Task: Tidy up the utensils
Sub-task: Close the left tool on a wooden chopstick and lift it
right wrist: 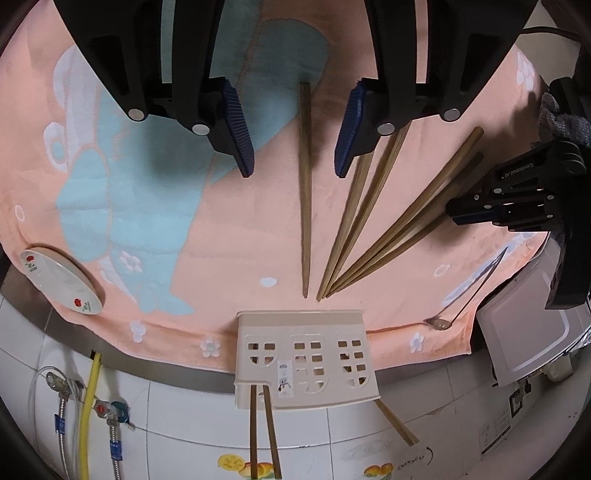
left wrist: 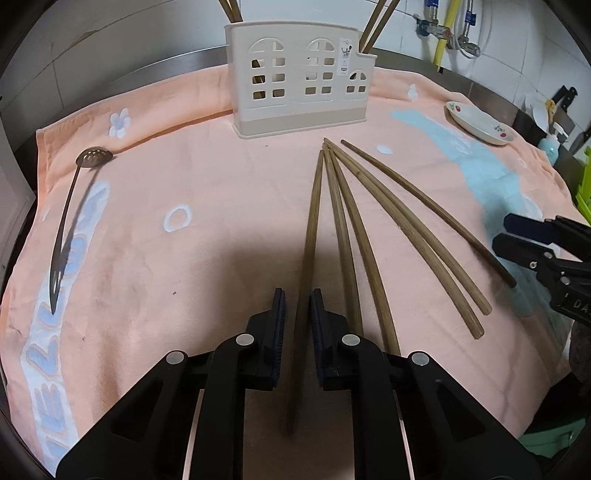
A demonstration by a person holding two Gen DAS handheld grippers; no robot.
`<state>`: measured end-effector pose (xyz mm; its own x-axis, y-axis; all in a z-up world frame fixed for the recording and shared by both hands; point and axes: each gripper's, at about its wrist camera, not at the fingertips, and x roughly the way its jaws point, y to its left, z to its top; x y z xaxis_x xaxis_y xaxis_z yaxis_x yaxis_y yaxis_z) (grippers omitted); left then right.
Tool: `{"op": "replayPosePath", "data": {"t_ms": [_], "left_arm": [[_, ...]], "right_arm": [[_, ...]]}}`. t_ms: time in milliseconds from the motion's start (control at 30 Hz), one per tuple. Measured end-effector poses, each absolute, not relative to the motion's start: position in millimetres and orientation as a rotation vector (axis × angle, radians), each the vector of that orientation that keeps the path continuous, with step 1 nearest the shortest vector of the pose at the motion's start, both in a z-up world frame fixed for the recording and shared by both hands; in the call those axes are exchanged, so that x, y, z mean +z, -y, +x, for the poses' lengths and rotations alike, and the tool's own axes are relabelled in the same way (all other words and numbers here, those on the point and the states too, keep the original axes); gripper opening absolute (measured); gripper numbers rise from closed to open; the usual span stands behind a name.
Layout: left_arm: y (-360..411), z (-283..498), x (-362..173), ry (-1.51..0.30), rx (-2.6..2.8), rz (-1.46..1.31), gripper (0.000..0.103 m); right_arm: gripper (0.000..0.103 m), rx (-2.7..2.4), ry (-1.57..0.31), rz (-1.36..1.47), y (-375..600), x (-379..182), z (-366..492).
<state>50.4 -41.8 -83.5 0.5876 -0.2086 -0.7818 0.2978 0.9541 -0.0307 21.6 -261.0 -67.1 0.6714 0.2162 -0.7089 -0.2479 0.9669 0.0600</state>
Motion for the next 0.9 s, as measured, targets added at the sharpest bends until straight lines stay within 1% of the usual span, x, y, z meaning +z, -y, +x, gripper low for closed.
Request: {"op": "replayPosePath", "data": {"t_ms": [167, 333, 500, 633, 700, 767, 900], "left_arm": [[40, 49, -84, -0.892, -0.319, 0.089, 0.013], [40, 48, -85, -0.890, -0.348, 0.083, 0.013], [37, 47, -86, -0.886, -0.362, 0.068, 0.013], [37, 48, -86, -0.883, -0.364, 0.066, 0.013], [37, 48, -86, -0.883, -0.360, 0.066, 0.013], [36, 48, -85, -0.884, -0.355, 0.059, 0.007], [38, 46, -79, -0.879, -0.372, 0.052, 0.006]], "right_arm": [[0.034, 0.270, -0.808, -0.043, 258, -72, 26], [0.023, 0.278, -0.829, -0.048, 252, -79, 32], [0.016, 0.269, -0.832, -0.071, 247, -85, 33], [0.007, 0.251, -0.823, -0.078, 247, -86, 32], [0.007, 0.249, -0.821, -0.071, 249, -86, 31], [0.007, 0.248, -0.815, -0.068, 249, -84, 30], [0.007, 0.250, -0.786, -0.067, 251, -74, 25]]}}
